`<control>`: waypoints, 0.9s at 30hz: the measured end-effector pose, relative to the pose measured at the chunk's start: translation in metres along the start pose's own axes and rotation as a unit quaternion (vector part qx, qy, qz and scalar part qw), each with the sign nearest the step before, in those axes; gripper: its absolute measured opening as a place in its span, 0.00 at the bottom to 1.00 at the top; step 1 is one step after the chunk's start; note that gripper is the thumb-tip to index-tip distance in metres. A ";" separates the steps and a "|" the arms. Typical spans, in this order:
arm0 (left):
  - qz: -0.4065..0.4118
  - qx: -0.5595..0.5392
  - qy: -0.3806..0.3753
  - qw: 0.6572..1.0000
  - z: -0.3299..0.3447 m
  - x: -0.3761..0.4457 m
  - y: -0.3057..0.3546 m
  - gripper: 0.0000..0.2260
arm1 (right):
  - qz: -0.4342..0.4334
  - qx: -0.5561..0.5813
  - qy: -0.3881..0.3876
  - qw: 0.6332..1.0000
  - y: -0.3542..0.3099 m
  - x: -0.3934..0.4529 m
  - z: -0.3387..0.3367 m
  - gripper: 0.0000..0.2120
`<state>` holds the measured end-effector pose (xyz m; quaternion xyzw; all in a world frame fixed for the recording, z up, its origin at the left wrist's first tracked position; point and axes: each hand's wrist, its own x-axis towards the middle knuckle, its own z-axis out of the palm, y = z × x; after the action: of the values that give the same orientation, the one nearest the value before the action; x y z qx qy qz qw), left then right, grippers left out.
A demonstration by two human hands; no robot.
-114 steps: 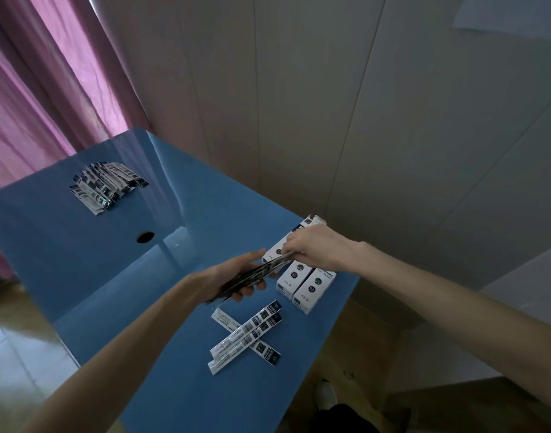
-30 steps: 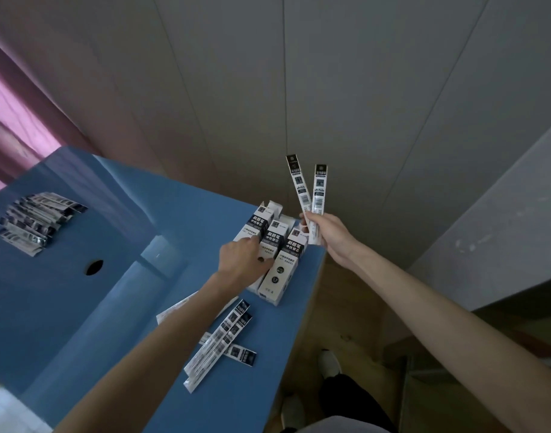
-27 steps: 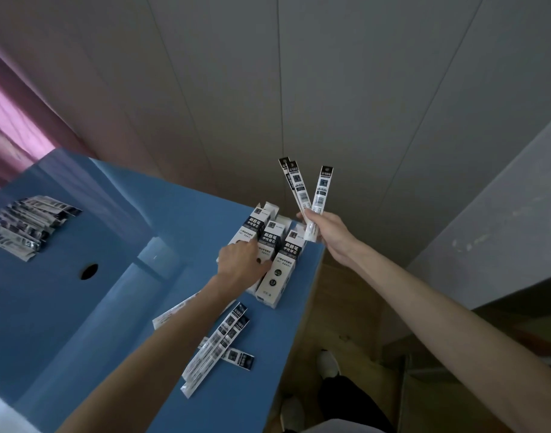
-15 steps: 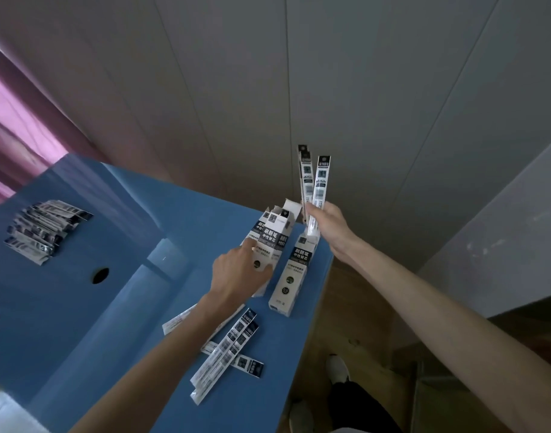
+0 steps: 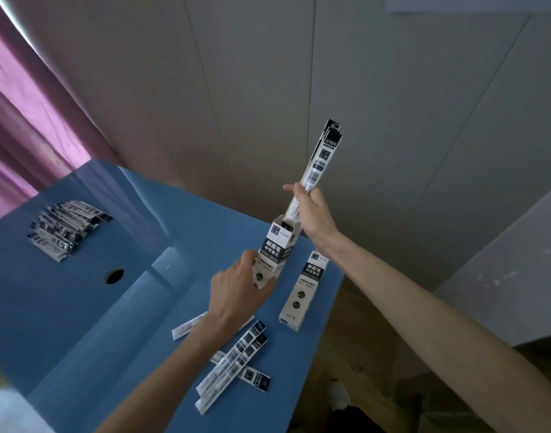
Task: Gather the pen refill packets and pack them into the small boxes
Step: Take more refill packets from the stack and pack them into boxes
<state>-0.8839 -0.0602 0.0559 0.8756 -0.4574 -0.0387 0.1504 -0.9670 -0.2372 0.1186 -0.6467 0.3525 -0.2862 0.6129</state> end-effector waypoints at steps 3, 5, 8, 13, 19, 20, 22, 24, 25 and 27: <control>0.009 0.006 0.013 1.000 -0.007 0.001 0.001 0.22 | 0.012 0.007 0.020 1.000 0.008 0.000 0.009 0.15; 0.016 0.013 0.012 1.000 -0.009 0.000 0.001 0.22 | 0.011 0.010 0.047 0.999 0.007 0.000 0.012 0.15; 0.017 0.013 0.020 1.000 -0.011 -0.003 0.002 0.22 | -0.024 -0.010 0.090 0.996 0.003 0.001 0.015 0.13; -0.004 -0.008 0.040 0.999 -0.016 -0.003 0.003 0.22 | -0.061 -0.056 0.129 0.988 0.009 -0.010 0.029 0.15; -0.019 -0.032 0.052 0.998 -0.021 -0.002 0.000 0.22 | -0.080 -0.023 0.091 0.992 0.000 -0.022 0.040 0.12; -0.021 -0.039 0.055 0.997 -0.021 -0.002 -0.001 0.21 | -0.094 -0.030 0.091 0.991 -0.001 -0.023 0.040 0.10; -0.027 -0.049 0.059 0.997 -0.022 -0.003 -0.003 0.21 | -0.103 -0.051 0.089 0.989 0.000 -0.024 0.038 0.07; -0.032 -0.052 0.062 0.996 -0.023 -0.004 -0.007 0.22 | -0.110 -0.108 0.074 0.985 0.001 -0.023 0.035 0.09; -0.035 -0.054 0.064 0.996 -0.023 -0.004 -0.009 0.22 | -0.119 -0.155 0.065 0.978 0.002 -0.022 0.033 0.12; -0.039 -0.060 0.072 0.995 -0.024 -0.004 -0.012 0.22 | -0.133 -0.237 0.045 0.961 0.002 -0.021 0.029 0.14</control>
<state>-0.8721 -0.0450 0.0749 0.8828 -0.4074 -0.0093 0.2336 -0.9567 -0.2030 0.1157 -0.8009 0.3481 -0.3026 0.3818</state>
